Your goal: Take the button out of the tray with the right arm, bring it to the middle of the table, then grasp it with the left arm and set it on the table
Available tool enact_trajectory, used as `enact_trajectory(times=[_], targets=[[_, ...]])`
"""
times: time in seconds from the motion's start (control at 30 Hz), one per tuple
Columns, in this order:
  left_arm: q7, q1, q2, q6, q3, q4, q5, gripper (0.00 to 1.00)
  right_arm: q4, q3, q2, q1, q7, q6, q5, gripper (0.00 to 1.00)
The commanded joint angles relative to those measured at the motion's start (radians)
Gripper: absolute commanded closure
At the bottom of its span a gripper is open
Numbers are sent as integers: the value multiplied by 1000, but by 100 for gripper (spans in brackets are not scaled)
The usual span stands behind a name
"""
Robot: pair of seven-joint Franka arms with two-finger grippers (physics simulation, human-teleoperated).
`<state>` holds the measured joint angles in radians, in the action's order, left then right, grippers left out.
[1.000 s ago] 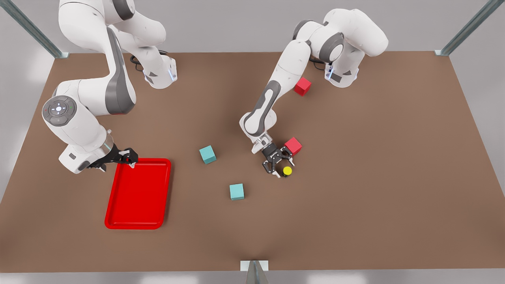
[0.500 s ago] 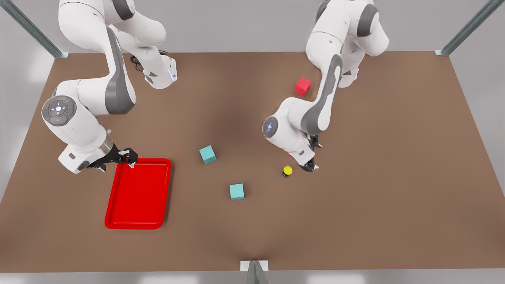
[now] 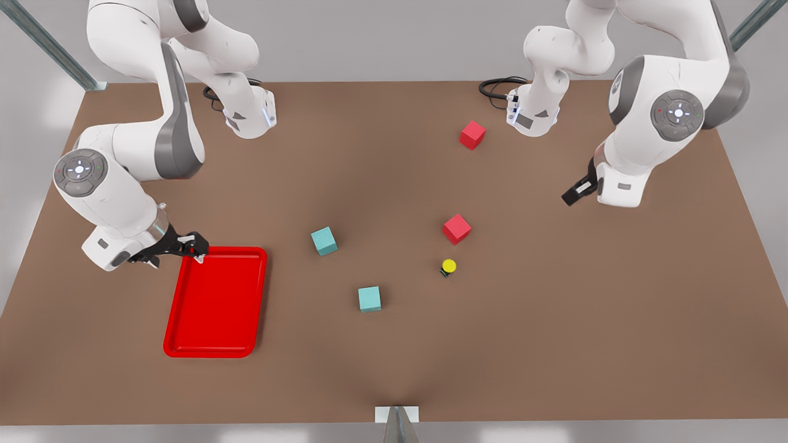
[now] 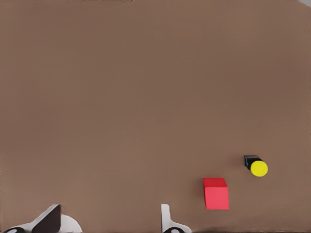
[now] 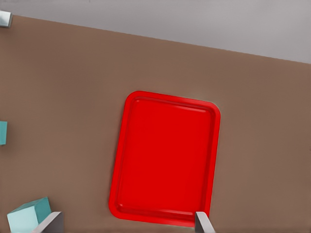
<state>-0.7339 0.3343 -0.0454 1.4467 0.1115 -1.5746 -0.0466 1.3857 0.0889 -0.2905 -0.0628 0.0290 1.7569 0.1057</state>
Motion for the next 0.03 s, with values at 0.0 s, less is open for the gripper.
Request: enact_trajectory(times=[0.0], targets=[[909, 60, 1, 9, 0, 1, -6, 0, -1, 0, 1, 1, 2, 0, -4, 0]])
